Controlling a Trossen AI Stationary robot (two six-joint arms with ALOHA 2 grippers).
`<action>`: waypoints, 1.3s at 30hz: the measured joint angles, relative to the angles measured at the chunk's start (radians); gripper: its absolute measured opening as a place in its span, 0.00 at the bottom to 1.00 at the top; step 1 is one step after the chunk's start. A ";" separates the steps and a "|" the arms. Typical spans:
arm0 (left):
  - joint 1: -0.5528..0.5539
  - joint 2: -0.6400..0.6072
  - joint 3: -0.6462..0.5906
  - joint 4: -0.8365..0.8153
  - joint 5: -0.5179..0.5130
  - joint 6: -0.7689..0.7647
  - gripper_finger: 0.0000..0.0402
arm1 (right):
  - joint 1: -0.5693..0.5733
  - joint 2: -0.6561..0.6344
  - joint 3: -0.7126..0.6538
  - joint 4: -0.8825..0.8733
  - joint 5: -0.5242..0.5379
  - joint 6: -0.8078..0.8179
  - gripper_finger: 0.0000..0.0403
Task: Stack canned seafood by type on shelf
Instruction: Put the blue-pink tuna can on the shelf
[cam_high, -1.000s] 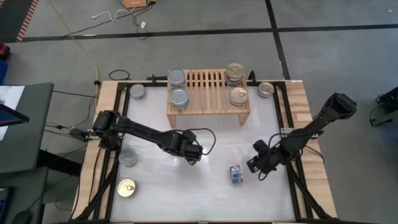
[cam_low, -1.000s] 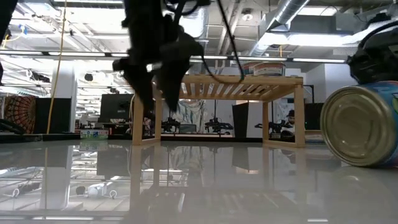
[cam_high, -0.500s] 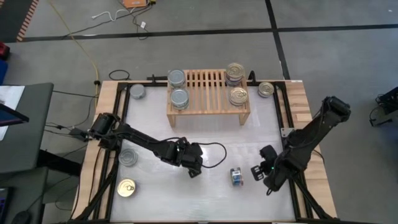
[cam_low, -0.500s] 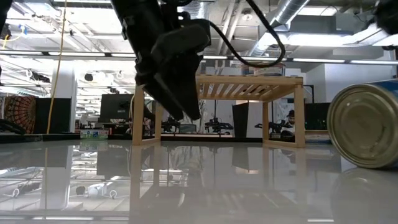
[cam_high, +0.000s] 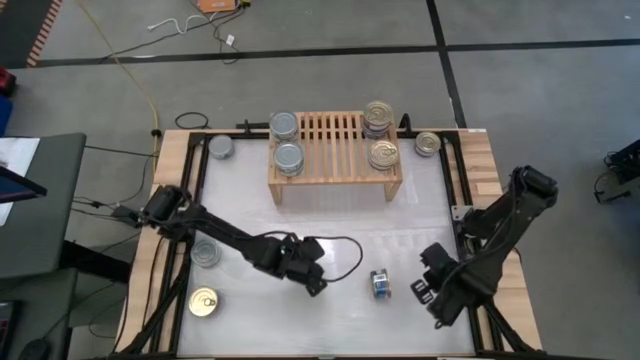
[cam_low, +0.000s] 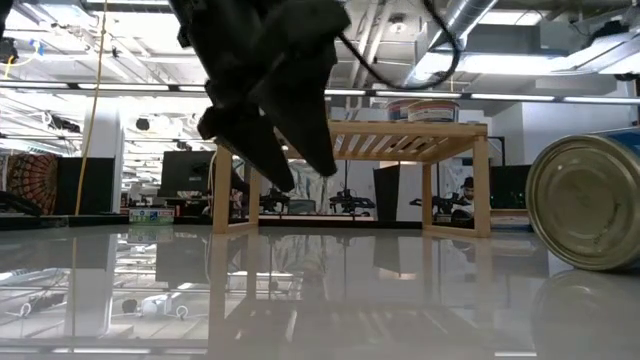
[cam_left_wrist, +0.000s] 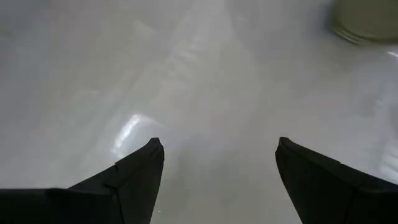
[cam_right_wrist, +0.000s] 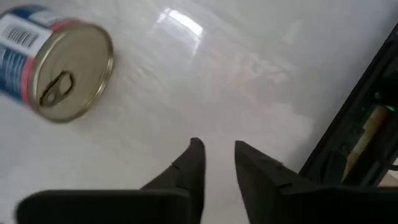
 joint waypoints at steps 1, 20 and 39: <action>-0.011 0.000 0.000 0.004 -0.001 -0.007 0.74 | 0.010 -0.003 0.000 0.000 0.000 0.000 0.32; -0.197 -0.009 0.001 -0.083 -0.024 -0.035 0.74 | -0.006 0.001 0.000 0.396 0.186 0.090 0.81; -0.333 -0.235 -0.175 -0.334 -0.107 -0.099 0.74 | -0.251 0.240 0.321 0.244 0.110 -0.014 0.79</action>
